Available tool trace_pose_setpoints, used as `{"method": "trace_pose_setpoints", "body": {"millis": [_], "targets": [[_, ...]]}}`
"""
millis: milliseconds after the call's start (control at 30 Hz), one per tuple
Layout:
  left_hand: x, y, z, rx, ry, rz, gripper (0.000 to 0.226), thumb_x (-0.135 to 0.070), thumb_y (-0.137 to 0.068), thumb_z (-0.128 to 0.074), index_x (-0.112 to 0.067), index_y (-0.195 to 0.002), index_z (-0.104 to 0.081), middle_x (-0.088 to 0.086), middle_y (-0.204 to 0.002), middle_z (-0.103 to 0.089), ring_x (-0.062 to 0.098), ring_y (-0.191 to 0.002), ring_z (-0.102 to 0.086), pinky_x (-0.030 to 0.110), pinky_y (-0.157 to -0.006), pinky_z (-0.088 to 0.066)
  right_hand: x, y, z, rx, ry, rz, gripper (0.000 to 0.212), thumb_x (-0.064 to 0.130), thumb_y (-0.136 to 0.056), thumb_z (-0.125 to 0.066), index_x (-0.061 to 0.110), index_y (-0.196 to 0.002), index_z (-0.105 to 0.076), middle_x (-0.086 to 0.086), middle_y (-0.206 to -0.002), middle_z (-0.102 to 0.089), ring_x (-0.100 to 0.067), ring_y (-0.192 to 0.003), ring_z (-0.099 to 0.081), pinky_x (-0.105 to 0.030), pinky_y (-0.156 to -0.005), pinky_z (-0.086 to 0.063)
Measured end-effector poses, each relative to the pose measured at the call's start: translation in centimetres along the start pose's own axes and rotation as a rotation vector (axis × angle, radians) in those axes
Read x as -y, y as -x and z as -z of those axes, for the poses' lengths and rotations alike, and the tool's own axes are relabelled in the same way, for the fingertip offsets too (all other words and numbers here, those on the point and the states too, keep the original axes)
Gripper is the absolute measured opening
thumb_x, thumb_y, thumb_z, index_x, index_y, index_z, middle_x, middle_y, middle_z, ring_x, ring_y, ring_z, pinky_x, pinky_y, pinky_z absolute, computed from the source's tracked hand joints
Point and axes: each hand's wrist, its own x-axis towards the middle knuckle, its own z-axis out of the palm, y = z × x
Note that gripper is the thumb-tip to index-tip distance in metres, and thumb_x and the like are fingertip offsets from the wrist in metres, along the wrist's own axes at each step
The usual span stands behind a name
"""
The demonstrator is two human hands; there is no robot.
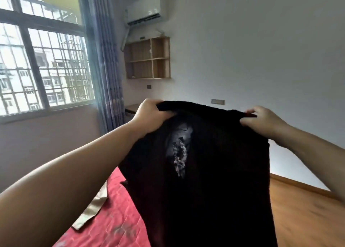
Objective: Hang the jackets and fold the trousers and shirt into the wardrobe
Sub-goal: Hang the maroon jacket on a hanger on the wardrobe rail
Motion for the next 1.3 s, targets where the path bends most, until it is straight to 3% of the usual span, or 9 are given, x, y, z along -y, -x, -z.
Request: {"method": "trace_pose_setpoints", "body": {"millis": [100, 200, 400, 567, 700, 867, 1067, 1200, 1300], "targets": [[-4.0, -3.1, -3.9, 0.035, -0.110, -0.132, 0.009, -0.021, -0.077, -0.076, -0.014, -0.082, -0.075, -0.001, -0.074, -0.073, 0.013, -0.071, -0.066, 0.017, -0.064, -0.049, -2.1, 1.3, 0.5, -0.157, 0.242, 0.156, 0.062, 0.043, -0.076, -0.063, 0.028, -0.133, -0.041, -0.003, -0.125, -0.045, -0.024, -0.105, -0.055, -0.038, -0.085, -0.046], [-7.2, -4.7, -8.1, 0.115, -0.195, -0.254, 0.007, -0.015, -0.074, -0.071, -0.008, -0.078, -0.071, 0.007, -0.073, -0.070, 0.019, -0.071, -0.063, 0.015, -0.052, -0.041, -1.9, 2.7, -0.8, -0.194, 0.337, 0.429, 0.068, 0.065, -0.065, -0.057, 0.040, -0.126, -0.040, 0.007, -0.120, -0.054, -0.016, -0.105, -0.055, -0.041, -0.089, -0.046], [-7.7, -7.1, -11.4, 0.192, -0.205, -0.401, 0.006, -0.016, -0.070, -0.070, -0.022, -0.070, -0.070, -0.005, -0.067, -0.066, 0.016, -0.070, -0.062, 0.027, -0.063, -0.052, -4.1, -0.6, -1.6, -0.079, 0.315, 0.102, 0.031, 0.041, -0.075, -0.075, 0.018, -0.094, -0.065, 0.001, -0.089, -0.068, -0.022, -0.088, -0.064, -0.037, -0.075, -0.053], [-3.6, -10.9, -10.7, 0.201, -0.155, -0.425, 0.007, -0.028, -0.072, -0.074, -0.032, -0.069, -0.069, -0.011, -0.065, -0.065, 0.014, -0.071, -0.063, 0.037, -0.070, -0.056, -3.0, -4.0, -0.3, 0.027, 0.060, 0.083, 0.032, 0.043, -0.083, -0.072, 0.013, -0.073, -0.070, 0.003, -0.064, -0.065, -0.011, -0.059, -0.062, -0.025, -0.059, -0.046], [0.2, -13.5, -10.9, 0.182, -0.195, -0.454, 0.025, -0.044, -0.075, -0.075, -0.032, -0.067, -0.055, -0.012, -0.064, -0.058, 0.021, -0.072, -0.060, 0.040, -0.069, -0.054, -0.1, -7.3, 0.8, -0.338, 0.263, 0.187, 0.035, 0.027, -0.084, -0.069, 0.003, -0.062, -0.056, 0.001, -0.052, -0.046, -0.015, -0.054, -0.043, -0.026, -0.051, -0.032], [4.3, -13.7, -15.2, 0.304, 0.019, -0.362, 0.034, -0.027, -0.072, -0.069, -0.030, -0.102, -0.054, -0.009, -0.081, -0.065, 0.016, -0.077, -0.063, 0.035, -0.064, -0.054, 4.0, -10.1, 2.0, -0.697, 0.358, 0.318, 0.029, 0.016, -0.073, -0.065, -0.003, -0.059, -0.048, -0.007, -0.051, -0.036, -0.017, -0.053, -0.031, -0.035, -0.052, -0.030], [4.7, -14.2, -22.6, 0.531, 0.055, -0.286, 0.035, -0.034, -0.067, -0.065, -0.030, -0.101, -0.060, -0.005, -0.085, -0.067, 0.022, -0.082, -0.065, 0.039, -0.074, -0.056, 1.8, -8.0, 7.0, -0.831, 0.545, 0.214, 0.029, 0.014, -0.074, -0.064, -0.001, -0.058, -0.046, -0.011, -0.052, -0.036, -0.016, -0.054, -0.026, -0.029, -0.049, -0.025], [0.3, -15.4, -26.4, 0.435, 0.115, -0.410, 0.020, -0.033, -0.084, -0.067, -0.031, -0.104, -0.064, -0.005, -0.085, -0.068, 0.028, -0.088, -0.065, 0.037, -0.075, -0.054, -1.5, -3.0, 12.1, -0.864, 0.666, 0.045, 0.011, 0.015, -0.075, -0.065, 0.006, -0.069, -0.069, -0.016, -0.069, -0.065, -0.030, -0.069, -0.058, -0.033, -0.065, -0.045], [-4.6, -16.1, -28.3, 0.386, 0.211, -0.526, 0.008, -0.036, -0.085, -0.068, -0.037, -0.086, -0.060, -0.019, -0.068, -0.055, 0.024, -0.081, -0.063, 0.033, -0.068, -0.049, -4.1, 1.5, 15.8, -0.877, 0.738, -0.051, 0.018, 0.017, -0.076, -0.066, 0.006, -0.062, -0.064, -0.014, -0.060, -0.060, -0.028, -0.064, -0.057, -0.033, -0.059, -0.042]]}}
